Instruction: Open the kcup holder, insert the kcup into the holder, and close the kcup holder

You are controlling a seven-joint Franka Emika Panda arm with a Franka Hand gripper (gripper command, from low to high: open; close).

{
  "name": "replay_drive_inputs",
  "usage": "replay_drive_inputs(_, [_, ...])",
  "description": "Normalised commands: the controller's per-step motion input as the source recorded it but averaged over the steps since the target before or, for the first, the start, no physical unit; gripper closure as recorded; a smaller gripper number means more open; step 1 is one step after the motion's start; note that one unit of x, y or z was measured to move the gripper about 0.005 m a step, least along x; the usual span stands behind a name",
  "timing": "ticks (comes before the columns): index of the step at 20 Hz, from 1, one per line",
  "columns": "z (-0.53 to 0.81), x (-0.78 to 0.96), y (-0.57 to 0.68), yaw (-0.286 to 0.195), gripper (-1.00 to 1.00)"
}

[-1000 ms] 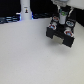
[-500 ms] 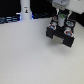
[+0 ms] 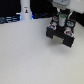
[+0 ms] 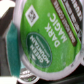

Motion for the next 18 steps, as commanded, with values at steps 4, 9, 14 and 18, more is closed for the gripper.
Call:
replay_drive_inputs(4, [0.03,0.37,0.13,-0.034,1.0])
replay_drive_inputs(9, [-0.18,0.0,0.01,0.02,1.0])
replay_drive_inputs(14, [-0.04,-0.07,0.02,0.017,1.0])
replay_drive_inputs(18, [0.44,-0.3,0.01,-0.032,1.0])
